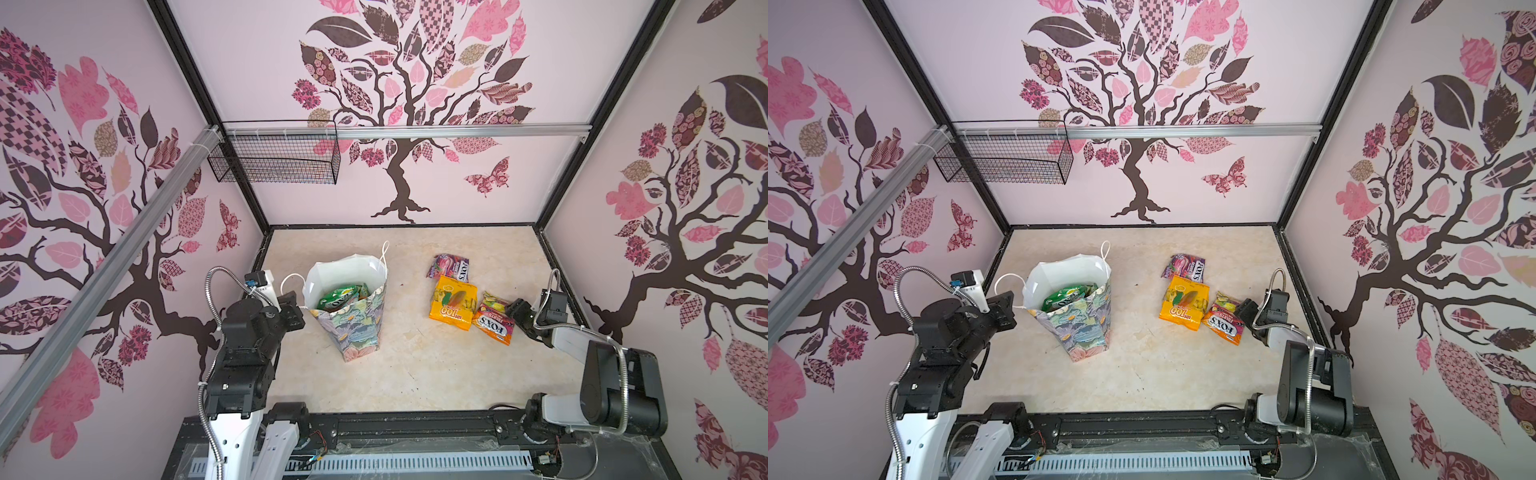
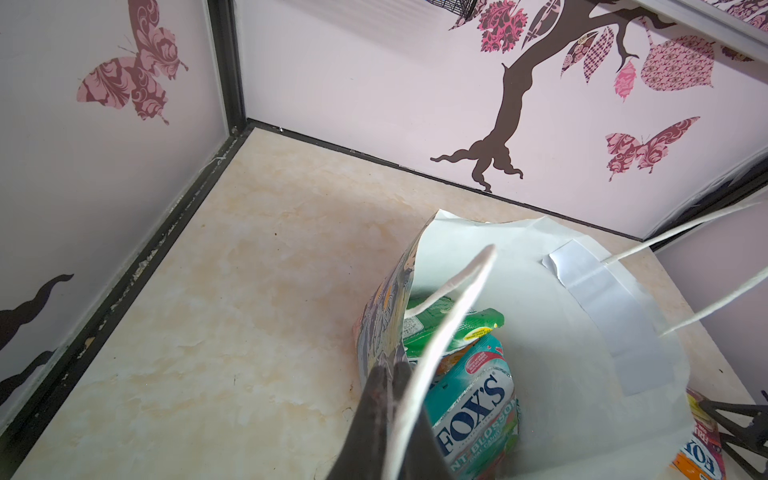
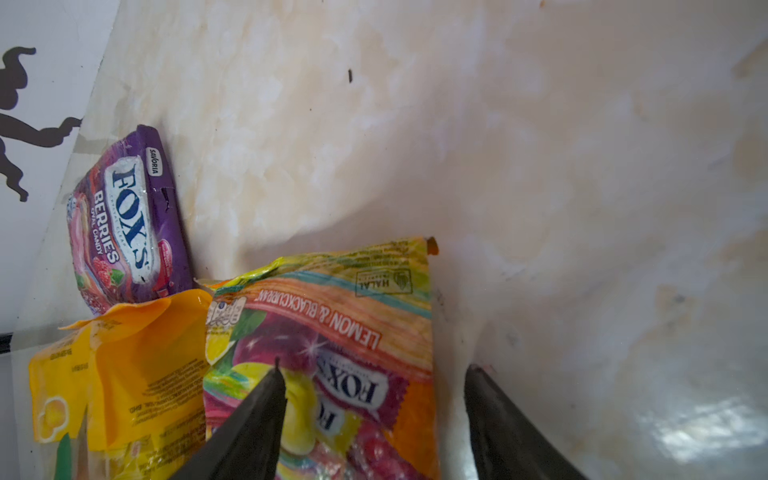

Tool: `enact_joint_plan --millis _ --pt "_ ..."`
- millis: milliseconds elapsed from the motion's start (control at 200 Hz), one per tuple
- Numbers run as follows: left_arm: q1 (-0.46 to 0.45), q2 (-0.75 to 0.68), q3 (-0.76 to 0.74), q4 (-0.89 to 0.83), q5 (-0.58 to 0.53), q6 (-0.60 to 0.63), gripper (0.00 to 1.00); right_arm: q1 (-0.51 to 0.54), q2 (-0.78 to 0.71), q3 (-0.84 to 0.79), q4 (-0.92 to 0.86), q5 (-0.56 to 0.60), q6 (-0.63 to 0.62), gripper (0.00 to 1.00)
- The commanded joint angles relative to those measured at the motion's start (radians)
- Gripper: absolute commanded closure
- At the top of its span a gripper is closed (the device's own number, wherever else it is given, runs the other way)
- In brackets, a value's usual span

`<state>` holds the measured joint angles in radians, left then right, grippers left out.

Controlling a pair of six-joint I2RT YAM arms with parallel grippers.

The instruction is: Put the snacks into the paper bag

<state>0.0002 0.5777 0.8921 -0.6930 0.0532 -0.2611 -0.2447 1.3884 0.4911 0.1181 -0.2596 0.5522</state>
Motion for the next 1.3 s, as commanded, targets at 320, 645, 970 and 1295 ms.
enact_joint_plan --millis 320,645,970,1295 --pt "0.0 -0.004 -0.003 -0.003 -0.009 0.011 0.9 -0.012 0.143 0.073 0.074 -0.015 0.012 0.34" --pt "0.0 -0.007 -0.006 -0.001 -0.009 0.008 0.9 -0.015 0.154 0.081 0.082 -0.046 0.019 0.61" --pt "0.0 -0.003 -0.009 0.0 -0.005 0.006 0.9 -0.016 0.14 0.078 0.092 -0.059 0.018 0.84" --pt "0.0 -0.007 -0.01 0.006 0.02 0.009 0.9 -0.016 0.012 0.1 0.022 -0.115 0.011 0.99"
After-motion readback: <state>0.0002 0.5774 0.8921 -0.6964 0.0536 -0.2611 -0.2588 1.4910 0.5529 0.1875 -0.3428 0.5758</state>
